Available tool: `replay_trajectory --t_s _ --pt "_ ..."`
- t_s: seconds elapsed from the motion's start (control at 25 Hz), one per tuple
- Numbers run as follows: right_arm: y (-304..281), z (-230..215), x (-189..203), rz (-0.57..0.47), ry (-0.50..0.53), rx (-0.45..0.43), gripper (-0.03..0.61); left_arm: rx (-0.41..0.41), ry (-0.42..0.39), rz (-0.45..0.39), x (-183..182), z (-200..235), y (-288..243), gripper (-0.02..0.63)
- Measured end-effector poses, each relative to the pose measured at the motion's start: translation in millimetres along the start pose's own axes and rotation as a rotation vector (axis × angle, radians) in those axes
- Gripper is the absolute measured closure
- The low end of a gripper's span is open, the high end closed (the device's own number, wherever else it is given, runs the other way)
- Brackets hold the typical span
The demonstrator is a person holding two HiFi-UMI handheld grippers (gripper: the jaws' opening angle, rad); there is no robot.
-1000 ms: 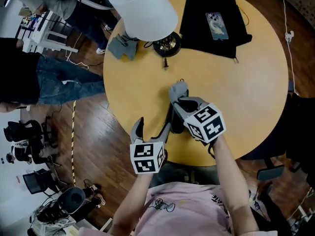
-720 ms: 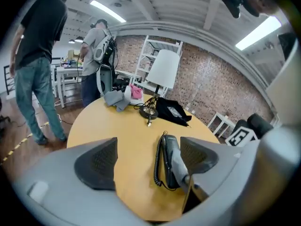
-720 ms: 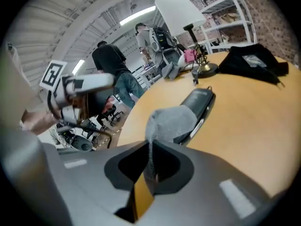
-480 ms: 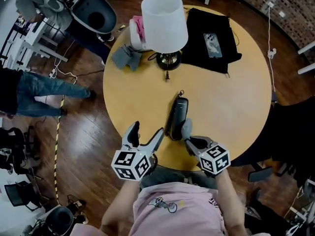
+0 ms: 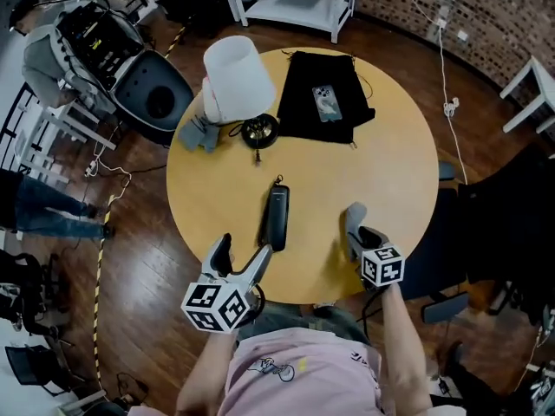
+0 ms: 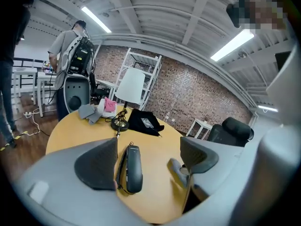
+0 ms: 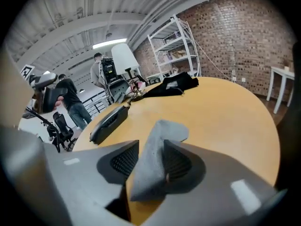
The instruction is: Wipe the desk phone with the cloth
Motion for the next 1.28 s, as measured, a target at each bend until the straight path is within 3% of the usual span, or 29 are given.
replay_trajectory --t_s 0.12,0.24,0.32,0.44,0.52,0.64,0.84,1.12,1.28 --pt "19.3 2.7 -8.0 -0.069 0.063 -0.038 0.328 -0.025 0.005 -0.024 9.0 -26.0 9.5 0.202" --pt "65.6 12.4 -36.3 -0.214 0.119 -0.053 0.311 -0.033 0.005 -0.054 11.5 -44.6 21.5 0.202" --pt "125.4 31.2 -65.2 -0.416 0.14 -0.057 0.311 -0.021 -0.015 -0.1 4.7 -54.6 33.4 0.202" --pt "230.3 73.0 -92.1 -0.788 0.117 -0.027 0.311 0.027 -0.046 -0.235 -12.4 -71.9 55.7 0.202" --pt "263.3 93.1 -86.8 -0.891 0.111 0.051 0.312 0.071 -0.067 -0.307 -17.0 -85.4 66.7 0.204" --pt "266.0 119.5 -73.6 -0.854 0.147 0.132 0.311 0.106 -0.113 -0.3 -6.6 -96.7 75.8 0.204" --pt "251.3 125.4 -77.9 -0.863 0.159 0.142 0.311 0.134 -0.134 -0.312 -8.7 -92.6 69.7 0.204" --pt "229.9 148.1 -80.0 -0.796 0.238 0.114 0.313 0.12 -0.096 -0.325 -11.6 -71.9 82.3 0.204" --pt "228.9 158.0 -83.1 -0.785 0.227 0.099 0.313 0.137 -0.1 -0.328 -16.6 -75.4 85.7 0.204"
Point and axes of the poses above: the fingertips, and each gripper's own axes: y backward along the fingers, z to its left, x out of its underside, the point moved 5 cm from there along y, backward along the fingers, and after that the axes turned 3 degrees about z, right-handed, at the moved point
